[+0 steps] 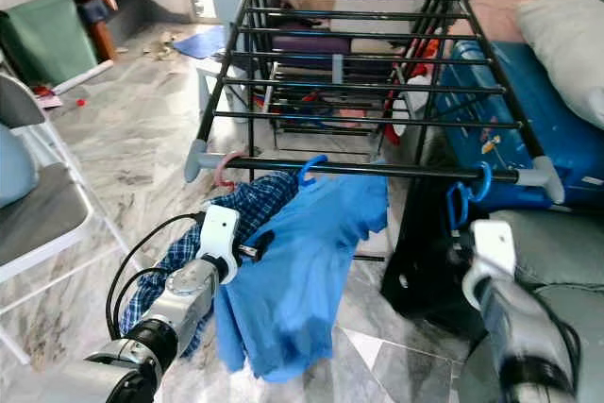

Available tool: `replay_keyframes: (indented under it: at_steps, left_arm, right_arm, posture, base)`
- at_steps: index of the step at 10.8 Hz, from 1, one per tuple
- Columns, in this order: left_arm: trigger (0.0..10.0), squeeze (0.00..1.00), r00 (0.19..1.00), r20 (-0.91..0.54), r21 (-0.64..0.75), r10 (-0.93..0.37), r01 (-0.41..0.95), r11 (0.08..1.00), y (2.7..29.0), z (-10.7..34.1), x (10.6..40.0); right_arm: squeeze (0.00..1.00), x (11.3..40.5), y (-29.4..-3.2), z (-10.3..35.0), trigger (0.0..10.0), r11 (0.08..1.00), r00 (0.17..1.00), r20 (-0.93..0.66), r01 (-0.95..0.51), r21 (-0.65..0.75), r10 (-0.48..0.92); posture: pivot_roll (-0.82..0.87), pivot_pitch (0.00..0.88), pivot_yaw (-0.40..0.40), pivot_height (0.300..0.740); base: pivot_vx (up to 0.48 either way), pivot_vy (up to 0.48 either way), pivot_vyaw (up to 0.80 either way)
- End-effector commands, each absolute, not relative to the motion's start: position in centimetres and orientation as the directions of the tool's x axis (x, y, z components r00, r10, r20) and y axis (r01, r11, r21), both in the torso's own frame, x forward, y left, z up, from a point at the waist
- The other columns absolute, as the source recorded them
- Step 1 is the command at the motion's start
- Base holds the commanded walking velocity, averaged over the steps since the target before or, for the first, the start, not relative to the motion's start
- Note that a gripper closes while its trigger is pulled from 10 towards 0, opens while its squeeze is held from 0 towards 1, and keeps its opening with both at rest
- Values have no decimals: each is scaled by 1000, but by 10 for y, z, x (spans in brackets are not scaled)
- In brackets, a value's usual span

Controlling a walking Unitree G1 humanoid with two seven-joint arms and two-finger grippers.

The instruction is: Hang hanger

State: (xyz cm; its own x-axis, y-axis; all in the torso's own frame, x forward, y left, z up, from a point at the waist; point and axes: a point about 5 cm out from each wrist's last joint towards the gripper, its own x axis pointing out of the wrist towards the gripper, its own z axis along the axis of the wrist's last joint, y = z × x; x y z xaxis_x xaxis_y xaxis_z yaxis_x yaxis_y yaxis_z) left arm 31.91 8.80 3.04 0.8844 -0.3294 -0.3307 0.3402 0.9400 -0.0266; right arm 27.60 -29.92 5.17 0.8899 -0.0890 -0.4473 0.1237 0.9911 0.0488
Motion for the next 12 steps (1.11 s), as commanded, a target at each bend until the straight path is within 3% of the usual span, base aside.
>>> replay_keyframes:
  at_steps: [1,6,12]
  left_arm:
    - [10000,0,882,-346,-8,-319,338,941,91,29,319]
    - [10000,0,881,-327,91,-343,390,916,106,28,315]
    - [10000,0,886,-327,115,-329,383,917,111,28,315]
  right_arm:
    - [1000,271,-292,58,10000,995,913,-398,103,7,-92]
    - [1000,209,-262,69,10000,974,949,-235,224,38,-209]
    - [1000,208,-241,65,10000,980,954,-251,188,68,-165]
  posture:
    - [-58,0,-10,740]
    - [-66,0,-6,740]
    - [-57,0,-11,740]
  base:
    - [0,0,0]
    - [0,0,0]
    - [-42,0,0]
